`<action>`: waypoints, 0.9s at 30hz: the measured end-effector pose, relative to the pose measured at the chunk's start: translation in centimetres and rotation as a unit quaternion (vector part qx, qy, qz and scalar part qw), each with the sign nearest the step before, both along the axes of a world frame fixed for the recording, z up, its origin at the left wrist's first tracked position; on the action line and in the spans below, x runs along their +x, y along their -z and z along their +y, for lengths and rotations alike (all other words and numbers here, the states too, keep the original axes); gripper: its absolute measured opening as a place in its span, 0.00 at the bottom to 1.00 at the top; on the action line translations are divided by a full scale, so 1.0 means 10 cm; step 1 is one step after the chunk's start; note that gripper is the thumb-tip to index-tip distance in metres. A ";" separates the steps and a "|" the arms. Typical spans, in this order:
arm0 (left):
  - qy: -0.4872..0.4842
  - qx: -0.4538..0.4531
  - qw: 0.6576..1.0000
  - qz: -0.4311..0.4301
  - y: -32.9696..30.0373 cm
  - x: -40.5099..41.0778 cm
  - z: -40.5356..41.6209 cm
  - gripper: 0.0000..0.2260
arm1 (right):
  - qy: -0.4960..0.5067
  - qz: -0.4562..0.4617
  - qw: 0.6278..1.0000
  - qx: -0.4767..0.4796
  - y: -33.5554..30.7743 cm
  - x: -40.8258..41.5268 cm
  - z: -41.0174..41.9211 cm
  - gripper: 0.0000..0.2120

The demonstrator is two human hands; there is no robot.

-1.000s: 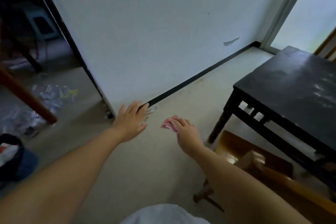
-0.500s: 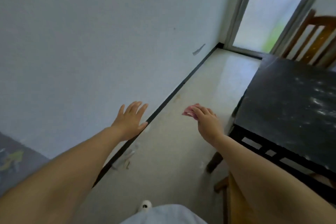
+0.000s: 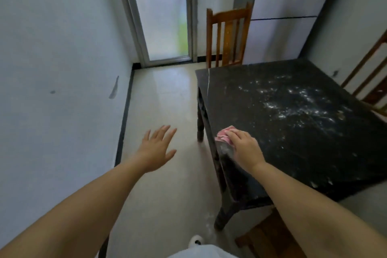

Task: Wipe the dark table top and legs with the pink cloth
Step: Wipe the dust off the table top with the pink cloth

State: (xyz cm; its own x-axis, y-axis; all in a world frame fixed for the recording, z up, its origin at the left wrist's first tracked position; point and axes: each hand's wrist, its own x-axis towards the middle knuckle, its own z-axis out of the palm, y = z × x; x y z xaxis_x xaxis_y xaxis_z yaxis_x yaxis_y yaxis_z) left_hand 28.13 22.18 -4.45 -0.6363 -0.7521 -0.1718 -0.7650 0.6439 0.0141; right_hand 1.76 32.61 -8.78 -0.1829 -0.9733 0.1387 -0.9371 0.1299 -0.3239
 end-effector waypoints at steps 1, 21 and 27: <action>0.017 0.001 1.000 0.002 -0.01 -0.18 -0.20 0.29 | 0.013 0.000 1.000 0.001 0.02 -0.13 -0.12 0.21; 0.523 0.006 0.852 -0.021 0.26 -3.95 -2.72 0.29 | 0.537 -0.070 0.838 -0.059 0.12 -1.38 -0.60 0.16; 0.622 0.030 0.782 -0.022 0.50 -4.74 -2.26 0.29 | 0.582 -0.068 0.805 -0.092 0.14 -1.68 -0.34 0.16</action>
